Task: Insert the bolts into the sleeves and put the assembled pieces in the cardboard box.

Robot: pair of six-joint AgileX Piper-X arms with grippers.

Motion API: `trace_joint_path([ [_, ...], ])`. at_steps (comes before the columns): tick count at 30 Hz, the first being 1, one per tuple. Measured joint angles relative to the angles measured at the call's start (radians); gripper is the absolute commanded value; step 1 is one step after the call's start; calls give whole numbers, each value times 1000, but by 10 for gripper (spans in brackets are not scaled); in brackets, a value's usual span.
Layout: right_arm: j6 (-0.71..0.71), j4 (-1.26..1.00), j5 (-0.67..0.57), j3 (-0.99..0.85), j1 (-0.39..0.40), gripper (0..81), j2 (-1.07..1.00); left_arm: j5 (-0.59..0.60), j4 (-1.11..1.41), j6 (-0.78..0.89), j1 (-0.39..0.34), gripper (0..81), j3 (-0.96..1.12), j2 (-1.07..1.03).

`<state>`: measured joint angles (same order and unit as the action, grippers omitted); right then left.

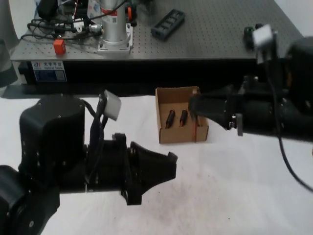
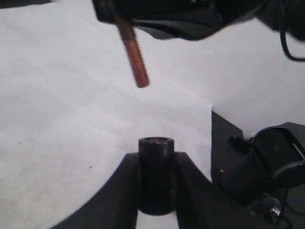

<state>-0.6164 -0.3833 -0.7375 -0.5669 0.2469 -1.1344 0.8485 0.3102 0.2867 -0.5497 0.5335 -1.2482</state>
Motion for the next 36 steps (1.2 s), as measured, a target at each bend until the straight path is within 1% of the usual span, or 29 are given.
trace_joint_path([
  [2, -101, -131, 3, 48, 28, 43, 10, 29, 36, 20, 0, 7, 3, 0],
  [5, -148, -204, 48, 79, 63, 43, 10, 57, 88, 32, 0, 7, 5, 0],
  [9, -143, -223, 121, 88, 104, 43, 10, 94, 138, 46, 0, 7, 5, 0],
  [12, -143, -233, 139, 88, 119, 43, 10, 108, 151, 46, 0, 7, 5, 0],
  [21, -143, -222, 153, 88, 125, 43, 10, 115, 190, 71, 0, 7, 5, 0],
  [28, -107, -217, 153, 88, 125, 43, 10, 50, 225, 107, -1, 7, 5, 0],
  [30, -71, -213, 135, 88, 125, 30, 10, 46, 227, 108, -1, 7, 5, 0],
  [31, -59, -211, 127, 88, 125, 1, 10, 47, 230, 108, -1, 7, 5, 0],
  [32, -54, -202, 106, 88, 125, 48, 10, 47, 233, 108, -1, 7, 5, 0],
  [33, -51, -191, 87, 88, 125, 125, 10, 43, 234, 108, -1, 7, 5, 0],
  [35, -44, -178, 68, 88, 128, 312, 10, 41, 241, 108, -3, 7, 2, 0],
  [36, -41, -172, 57, 88, 116, 412, 10, 41, 241, 109, -3, 7, 2, 0],
])
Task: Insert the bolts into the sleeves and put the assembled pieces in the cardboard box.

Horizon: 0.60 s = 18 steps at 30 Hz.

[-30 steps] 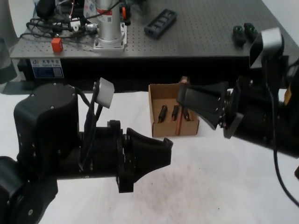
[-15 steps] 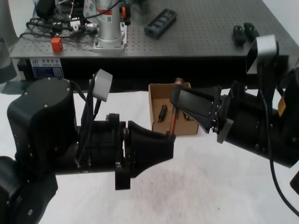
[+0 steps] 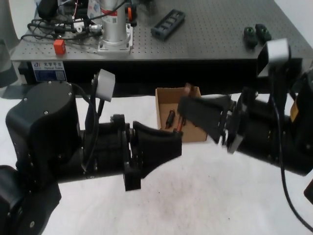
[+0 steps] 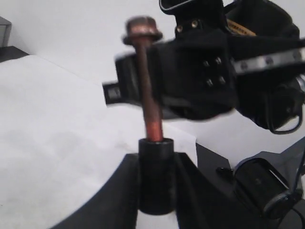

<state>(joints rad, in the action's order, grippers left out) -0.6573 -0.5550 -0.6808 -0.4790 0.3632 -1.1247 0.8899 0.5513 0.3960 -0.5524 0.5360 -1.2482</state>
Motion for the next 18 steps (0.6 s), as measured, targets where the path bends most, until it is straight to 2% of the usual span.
trace_joint_path([
  [1, 5, 7, -13, 0, -14, 466, 0, -10, 4, 1, 0, 7, 0, 0],
  [2, 10, 15, -28, 0, -39, 466, 2, -26, 17, 0, 0, 7, 3, 0],
  [3, 10, 16, -32, 0, -39, 445, 3, -35, 19, 0, 0, 7, 3, 0],
  [5, 18, 59, -70, 0, -113, 399, 17, -64, 23, -4, 0, 7, 3, 0],
  [6, 18, 64, -75, 0, -113, 381, 19, -91, 23, -9, 0, 7, 3, 0],
  [9, 47, 138, -110, 0, -189, 338, 42, -234, 23, -13, 0, 7, 7, -3],
  [10, 74, 195, -123, 0, -229, 316, 60, -297, 14, -9, 0, 7, 21, -13],
  [11, 74, 206, -123, 0, -236, 287, 63, -346, 0, -8, 0, 7, 43, -27],
  [14, 137, 319, -138, 0, -293, 162, 96, -430, -53, -5, 0, 7, 119, -83],
  [17, 221, 494, -145, 0, -349, 0, 140, -499, -230, -3, 0, 7, 372, -285],
  [18, 255, 555, -145, 0, -362, 45, 154, -528, -269, -10, 0, 7, 435, -334],
])
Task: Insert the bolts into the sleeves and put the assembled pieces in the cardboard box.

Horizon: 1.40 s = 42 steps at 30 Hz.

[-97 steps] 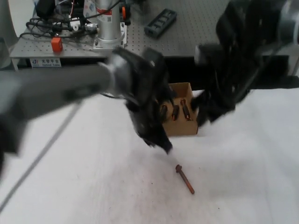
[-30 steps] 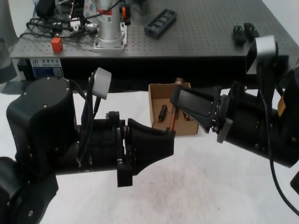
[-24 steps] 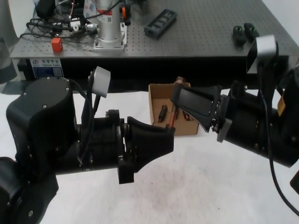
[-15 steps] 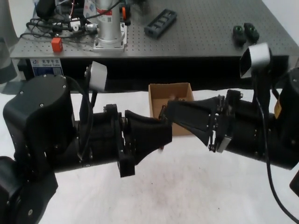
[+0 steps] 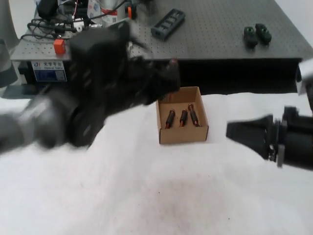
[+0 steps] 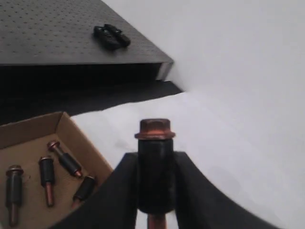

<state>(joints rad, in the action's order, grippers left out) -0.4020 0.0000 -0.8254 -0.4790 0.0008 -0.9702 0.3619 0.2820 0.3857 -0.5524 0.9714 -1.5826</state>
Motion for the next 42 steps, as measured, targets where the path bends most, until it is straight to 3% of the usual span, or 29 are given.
trace_joint_path([
  [4, 97, 150, -1, 0, -21, 45, 42, -108, -395, -116, 0, 7, 464, -353],
  [9, 204, 339, 27, 0, -29, 45, 118, -203, -619, -213, 2, 7, 736, -563],
  [12, 277, 503, 153, 0, -30, 45, 222, -236, -706, -239, 2, 7, 860, -676],
  [18, 321, 749, 388, 0, -30, 45, 535, -255, -735, -246, 2, 7, 922, -757],
  [26, 305, 939, 498, 11, -30, 45, 930, -267, -753, -246, 2, 8, 924, -776],
  [29, 290, 939, 530, 11, -30, 45, 977, -267, -756, -246, 2, 106, 925, -776],
  [33, 287, 939, 539, 20, -30, 45, 976, -264, -760, -246, 2, 348, 930, -776],
  [35, 279, 939, 539, 24, -30, 45, 976, -262, -765, -246, 2, 397, 932, -776],
  [38, 224, 917, 539, 24, -30, 45, 976, -259, -798, -246, -1, 363, 943, -772],
  [42, 126, 818, 533, 39, -30, 45, 976, -259, -861, -235, -2, 184, 937, -736],
])
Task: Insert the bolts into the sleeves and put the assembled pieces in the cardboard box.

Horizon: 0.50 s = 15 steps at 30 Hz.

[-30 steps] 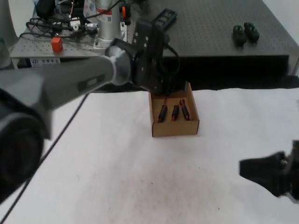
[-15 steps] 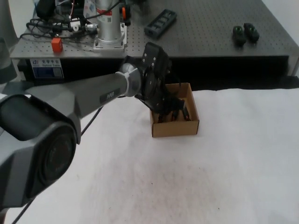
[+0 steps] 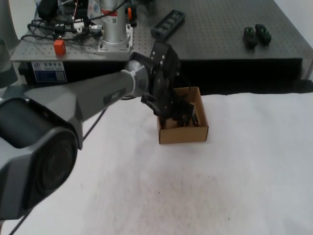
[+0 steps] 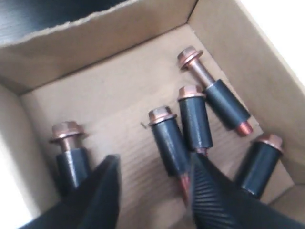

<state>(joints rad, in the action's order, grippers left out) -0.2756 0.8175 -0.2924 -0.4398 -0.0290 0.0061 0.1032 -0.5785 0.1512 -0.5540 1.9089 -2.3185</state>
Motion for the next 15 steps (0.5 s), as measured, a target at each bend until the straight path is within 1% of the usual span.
trace_joint_path([
  [3, -86, -145, -52, 47, 0, 45, 0, -10, -14, 0, 0, 3, -25, 77],
  [7, -246, -341, -171, 162, 0, 45, -41, -48, 40, -28, 0, 6, -137, 262],
  [8, -246, -350, -171, 162, 0, 45, -45, -62, 68, -33, 0, 6, -190, 323],
  [9, -282, -383, -189, 190, 0, 45, -62, -76, 122, -39, 0, 6, -311, 445],
  [10, -308, -420, -200, 217, 0, 45, -86, -96, 128, -48, 0, 6, -325, 457],
  [11, -321, -445, -206, 235, 0, 45, -106, -103, 154, -48, 0, 6, -386, 512],
  [12, -334, -477, -212, 254, 0, 45, -131, -103, 215, -50, 0, 6, -546, 635],
  [13, -341, -497, -216, 269, 0, 45, -158, -117, 215, -49, 0, 6, -546, 647],
  [14, -347, -508, -220, 277, 0, 45, -186, -117, 238, -49, 0, 6, -625, 713],
  [15, -360, -516, -230, 285, 0, 45, -218, -121, 267, -49, 0, 6, -771, 832],
])
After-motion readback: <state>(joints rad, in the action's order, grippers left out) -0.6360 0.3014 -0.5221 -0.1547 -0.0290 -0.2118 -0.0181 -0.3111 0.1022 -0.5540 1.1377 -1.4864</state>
